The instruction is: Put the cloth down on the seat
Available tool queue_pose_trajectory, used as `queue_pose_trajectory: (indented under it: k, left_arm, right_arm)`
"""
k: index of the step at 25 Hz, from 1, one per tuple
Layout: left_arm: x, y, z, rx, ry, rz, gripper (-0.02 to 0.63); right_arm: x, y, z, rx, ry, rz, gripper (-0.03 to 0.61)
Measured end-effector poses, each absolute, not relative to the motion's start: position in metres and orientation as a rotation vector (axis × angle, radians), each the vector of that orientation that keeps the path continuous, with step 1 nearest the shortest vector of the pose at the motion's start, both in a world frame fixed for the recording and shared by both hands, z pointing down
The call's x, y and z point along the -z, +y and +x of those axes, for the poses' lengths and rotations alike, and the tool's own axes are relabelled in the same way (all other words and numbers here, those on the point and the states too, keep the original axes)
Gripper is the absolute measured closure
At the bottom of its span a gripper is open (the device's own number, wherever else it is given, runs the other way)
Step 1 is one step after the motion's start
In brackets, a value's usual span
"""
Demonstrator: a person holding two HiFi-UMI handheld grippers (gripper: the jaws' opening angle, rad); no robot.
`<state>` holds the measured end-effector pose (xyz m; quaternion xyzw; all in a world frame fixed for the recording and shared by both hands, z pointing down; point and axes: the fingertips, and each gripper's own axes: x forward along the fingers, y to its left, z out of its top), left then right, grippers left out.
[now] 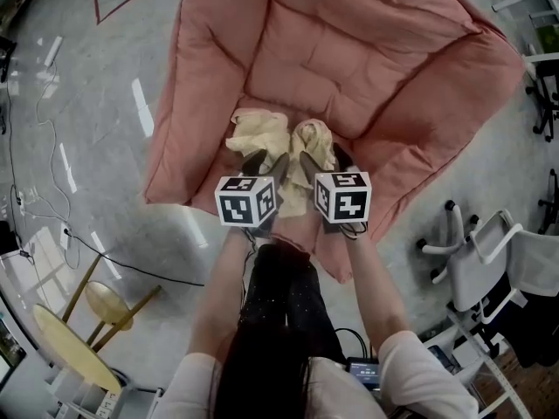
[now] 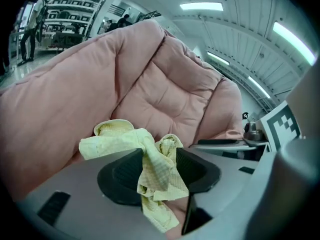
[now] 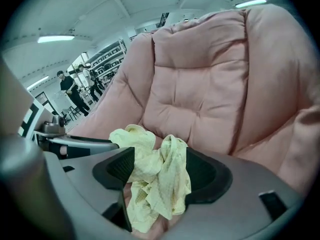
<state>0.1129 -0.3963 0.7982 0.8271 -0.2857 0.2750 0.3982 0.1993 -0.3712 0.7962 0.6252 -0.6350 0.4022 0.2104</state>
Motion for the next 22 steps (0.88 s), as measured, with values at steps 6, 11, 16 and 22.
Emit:
queue_pose_trajectory:
  k: [6,11,16,22]
  left_arm:
    - [-0.746,-0.389,0.104,-0.666,-0.75,2.142,0.41]
    - [-0.704,-0.385,0.102,-0.629,-0.739,2.208,0.41]
    - [-0.67,-0.366,0.095,-0.623,-0.715,2.25,0.41]
    - [-0.625,-0.352,0.089,-0.596,-0.689,2.331,0.411]
  right_arm:
    - [-0.74,-0.361,0.194,-1.066,-1.805,1.779,0.27]
    - [-0.702,-0.352,0.186,-1.018,-1.829,1.815,0.27]
    - [-0.671,-0.334,0.177,-0.99,-1.825,1.826,0.27]
    - [-0.629,-0.318,0.173,-0.914,-1.835,1.845,0.27]
